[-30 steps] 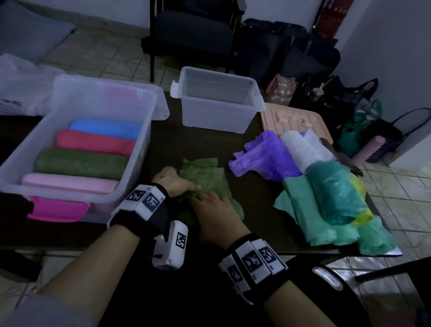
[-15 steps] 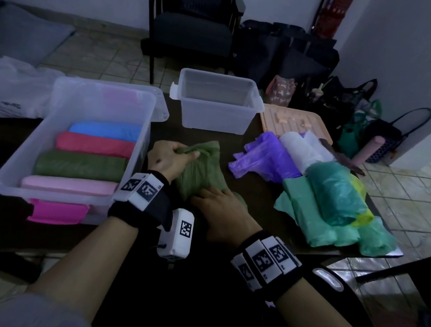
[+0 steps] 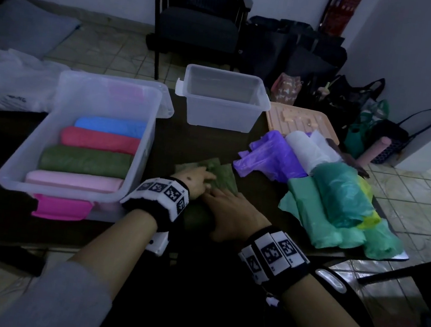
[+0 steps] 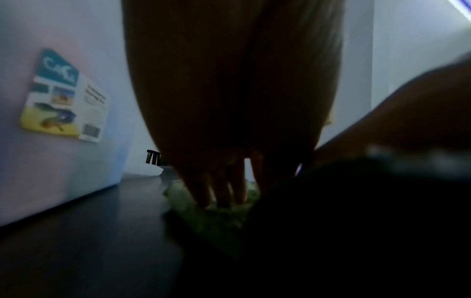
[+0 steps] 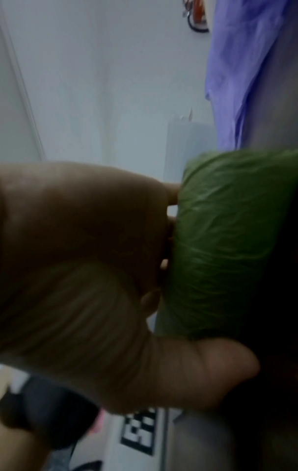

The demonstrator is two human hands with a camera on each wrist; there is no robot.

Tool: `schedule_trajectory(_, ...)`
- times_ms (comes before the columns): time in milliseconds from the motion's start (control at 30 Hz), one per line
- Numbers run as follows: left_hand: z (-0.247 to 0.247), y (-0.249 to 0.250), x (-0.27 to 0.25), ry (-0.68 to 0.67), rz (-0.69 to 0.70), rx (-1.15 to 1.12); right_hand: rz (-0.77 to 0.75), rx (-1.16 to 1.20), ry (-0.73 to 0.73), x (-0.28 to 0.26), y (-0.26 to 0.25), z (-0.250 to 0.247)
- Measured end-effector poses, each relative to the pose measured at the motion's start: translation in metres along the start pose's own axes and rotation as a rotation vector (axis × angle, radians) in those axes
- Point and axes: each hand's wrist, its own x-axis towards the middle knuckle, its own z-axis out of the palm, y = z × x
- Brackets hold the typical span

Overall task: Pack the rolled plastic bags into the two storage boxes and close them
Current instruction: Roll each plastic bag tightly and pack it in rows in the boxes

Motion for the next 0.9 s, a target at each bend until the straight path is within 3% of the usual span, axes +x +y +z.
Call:
schedule_trajectory(133, 0.006, -0.013, 0.007, -0.084, 0.001, 0.088, 0.025, 0.039, 0.001, 0.002, 0.003, 0.002)
schedule_trajectory(900, 0.011, -0.015, 0.007, -0.077, 0.054, 0.135, -0.027, 0.186, -0.164, 0.006, -0.001, -0.005)
